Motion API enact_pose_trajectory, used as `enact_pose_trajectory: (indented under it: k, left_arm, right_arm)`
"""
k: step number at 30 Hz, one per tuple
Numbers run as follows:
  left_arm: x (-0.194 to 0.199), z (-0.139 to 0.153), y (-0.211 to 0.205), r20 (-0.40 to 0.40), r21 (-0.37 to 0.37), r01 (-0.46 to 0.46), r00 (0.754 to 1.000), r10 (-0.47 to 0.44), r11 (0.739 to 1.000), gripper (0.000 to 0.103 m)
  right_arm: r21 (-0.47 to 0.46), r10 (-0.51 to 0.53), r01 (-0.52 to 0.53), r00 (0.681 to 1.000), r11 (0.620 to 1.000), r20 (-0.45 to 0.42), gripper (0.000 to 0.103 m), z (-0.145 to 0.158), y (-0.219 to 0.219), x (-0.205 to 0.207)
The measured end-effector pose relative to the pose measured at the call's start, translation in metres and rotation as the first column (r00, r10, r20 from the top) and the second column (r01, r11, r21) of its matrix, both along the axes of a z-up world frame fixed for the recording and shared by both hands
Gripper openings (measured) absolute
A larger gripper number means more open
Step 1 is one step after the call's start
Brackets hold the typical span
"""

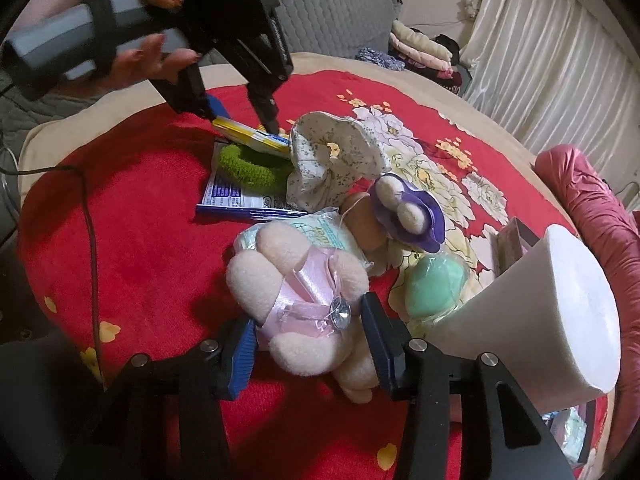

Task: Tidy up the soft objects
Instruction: 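Reach the left tool to the yellow cartoon wipes pack while the right tool reaches the pink bunny, then grasp the yellow wipes pack with the left tool while the right tool grasps the pink bunny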

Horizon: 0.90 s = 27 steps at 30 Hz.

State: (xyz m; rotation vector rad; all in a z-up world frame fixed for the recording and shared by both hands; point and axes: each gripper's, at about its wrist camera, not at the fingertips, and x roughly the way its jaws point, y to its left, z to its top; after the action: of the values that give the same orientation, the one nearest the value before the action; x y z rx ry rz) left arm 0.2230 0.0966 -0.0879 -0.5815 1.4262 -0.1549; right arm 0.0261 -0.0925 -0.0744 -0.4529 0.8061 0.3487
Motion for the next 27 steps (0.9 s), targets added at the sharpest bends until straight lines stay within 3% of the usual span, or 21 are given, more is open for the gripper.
enact_pose_trajectory:
  k: [7, 11, 15, 16, 18, 22, 27]
  left_arm:
    - [0.023, -0.02, 0.002, -0.016, -0.049, -0.049, 0.999, 0.049, 0.998, 0.038]
    - [0.028, -0.029, 0.004, -0.031, -0.092, -0.061, 0.998, 0.059, 0.994, 0.037]
    - [0.028, -0.027, 0.004, -0.026, -0.086, -0.066, 0.998, 0.064, 0.994, 0.018]
    - [0.027, -0.028, 0.006, -0.029, -0.1, -0.076, 0.997, 0.074, 0.992, 0.005]
    - [0.025, -0.029, 0.011, -0.033, -0.146, -0.103, 0.995, 0.099, 0.984, 0.003]
    - [0.022, -0.025, 0.008, -0.012, -0.169, -0.08, 0.997, 0.079, 0.982, 0.003]
    - [0.016, -0.021, 0.011, 0.008, -0.223, -0.117, 0.992, 0.122, 0.968, 0.002]
  right_arm:
    - [-0.007, -0.003, 0.003, 1.0, 1.0, -0.006, 0.05, -0.002, 0.002, 0.001]
    - [-0.012, 0.011, -0.012, 1.0, 1.0, -0.011, 0.04, -0.003, 0.004, 0.001]
    - [-0.033, 0.034, -0.033, 0.999, 0.999, 0.04, 0.035, 0.004, 0.01, -0.008]
    - [-0.029, 0.04, -0.039, 0.998, 0.999, 0.052, 0.032, 0.008, 0.011, -0.01]
    - [-0.008, 0.052, -0.051, 0.996, 0.999, 0.071, 0.031, 0.015, 0.012, -0.015]
    - [0.012, 0.062, -0.064, 0.994, 0.998, 0.09, 0.031, 0.022, 0.013, -0.019]
    - [0.038, 0.057, -0.061, 0.994, 0.997, 0.092, 0.031, 0.026, 0.01, -0.021]
